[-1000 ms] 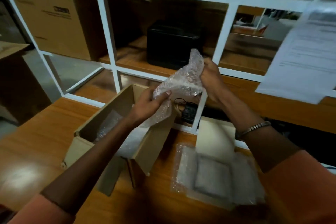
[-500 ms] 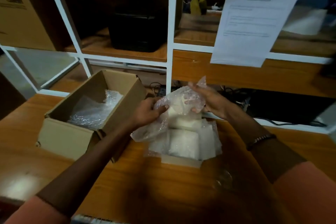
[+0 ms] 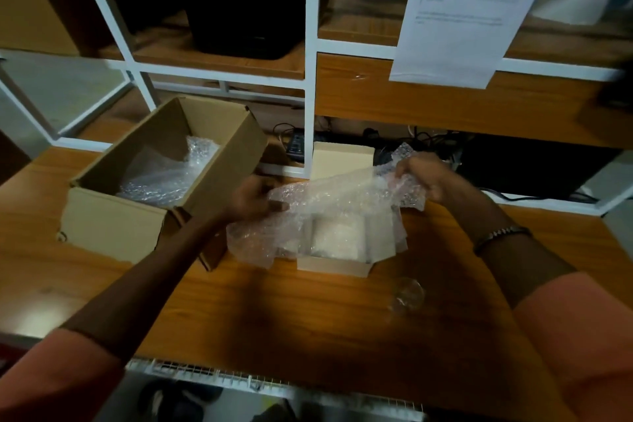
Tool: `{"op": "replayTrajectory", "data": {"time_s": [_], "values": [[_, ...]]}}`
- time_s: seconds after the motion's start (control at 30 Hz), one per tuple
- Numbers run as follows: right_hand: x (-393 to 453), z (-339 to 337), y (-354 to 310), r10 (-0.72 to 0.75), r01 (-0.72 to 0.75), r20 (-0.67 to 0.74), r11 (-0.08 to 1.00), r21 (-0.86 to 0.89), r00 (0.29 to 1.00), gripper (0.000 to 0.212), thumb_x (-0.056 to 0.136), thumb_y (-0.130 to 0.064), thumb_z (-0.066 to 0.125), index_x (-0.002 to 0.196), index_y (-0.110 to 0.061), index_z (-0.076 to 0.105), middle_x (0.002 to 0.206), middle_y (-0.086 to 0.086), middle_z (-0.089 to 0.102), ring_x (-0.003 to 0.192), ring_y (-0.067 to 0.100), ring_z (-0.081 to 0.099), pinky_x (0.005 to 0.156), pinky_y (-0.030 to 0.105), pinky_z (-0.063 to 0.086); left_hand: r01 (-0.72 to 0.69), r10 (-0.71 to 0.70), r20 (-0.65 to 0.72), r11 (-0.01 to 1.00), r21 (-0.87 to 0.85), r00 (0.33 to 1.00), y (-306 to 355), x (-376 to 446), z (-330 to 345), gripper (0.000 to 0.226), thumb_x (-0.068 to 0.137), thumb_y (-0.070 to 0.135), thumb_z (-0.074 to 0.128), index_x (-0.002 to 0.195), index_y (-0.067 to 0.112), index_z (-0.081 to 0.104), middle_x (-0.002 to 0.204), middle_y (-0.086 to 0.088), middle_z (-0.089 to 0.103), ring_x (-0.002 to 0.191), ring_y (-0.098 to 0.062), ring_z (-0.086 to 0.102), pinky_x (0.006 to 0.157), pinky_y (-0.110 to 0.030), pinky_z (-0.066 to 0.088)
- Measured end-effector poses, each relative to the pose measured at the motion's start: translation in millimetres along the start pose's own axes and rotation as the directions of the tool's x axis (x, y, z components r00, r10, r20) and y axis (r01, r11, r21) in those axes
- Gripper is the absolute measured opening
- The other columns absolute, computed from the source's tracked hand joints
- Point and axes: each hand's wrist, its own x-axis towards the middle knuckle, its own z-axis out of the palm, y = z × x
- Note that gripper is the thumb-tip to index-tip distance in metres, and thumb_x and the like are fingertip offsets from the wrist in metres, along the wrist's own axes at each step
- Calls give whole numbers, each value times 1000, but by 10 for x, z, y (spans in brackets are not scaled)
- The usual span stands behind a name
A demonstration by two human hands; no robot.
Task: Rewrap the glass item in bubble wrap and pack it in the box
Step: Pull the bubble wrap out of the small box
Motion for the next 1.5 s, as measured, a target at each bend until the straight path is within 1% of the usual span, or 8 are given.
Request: {"op": "replayTrajectory", "data": {"time_s": [0.23,0.43,0.57,0.77,1.03,1.17,1.33,1.5], "values": [[144,-41,267,187,-182,8,966,-181,982,18,89,-2,71,75,-8,60,50,2,61,39,13,56,37,20,41,50,-75,153,985,164,985,-306,462,-153,17,99,42,71,108,30,63,111,-2,70,100,-19,68,92,-43,58],[80,-189,406,121,-91,200,984,-153,972,59,71,-15,98,123,-14,71,109,14,80,100,35,77,87,50,63,21,-28,336,999,25,941,-165,616,-213,34,91,27,83,121,20,68,119,2,70,108,-12,66,88,-23,52],[7,-366,449,94,-106,69,977,184,993,48,80,0,85,125,-3,69,95,14,80,73,24,78,58,31,62,-98,26,273,963,251,962,-181,677,-287,53,88,17,85,135,21,61,132,-4,67,117,-26,64,102,-46,54],[9,-459,407,119,-117,-12,987,105,993,37,88,-6,83,123,-13,71,106,2,76,66,5,77,49,20,57,-233,387,-89,707,667,918,219,634,-338,69,87,60,58,140,16,54,130,-12,64,95,-32,69,67,-37,53],[207,-333,406,22,-21,21,999,-44,1000,61,79,-6,90,134,-17,68,128,5,71,110,23,68,95,40,58,-164,198,90,402,901,976,-50,419,236,88,99,17,67,165,24,9,160,-17,29,134,-31,47,74,-30,50],[391,-375,473,58,-45,52,974,-221,997,64,75,-13,94,134,-18,68,130,10,70,115,33,67,103,54,57,-206,34,209,389,898,977,-266,270,500,98,104,32,59,168,20,-14,172,-22,10,154,-39,29,108,-47,48],[511,-386,309,98,9,121,738,-675,988,94,76,-33,95,152,-9,45,151,9,51,134,35,53,107,46,50,-160,-5,199,571,805,980,-59,259,449,97,93,37,71,166,14,10,165,-15,29,149,-34,38,114,-51,44],[440,134,39,-386,323,174,363,-874,906,101,70,-72,84,153,-28,46,155,10,45,147,36,33,114,58,31,-319,218,233,674,666,948,160,548,452,61,93,38,46,150,16,50,144,-14,57,134,-34,56,108,-54,48]]}}
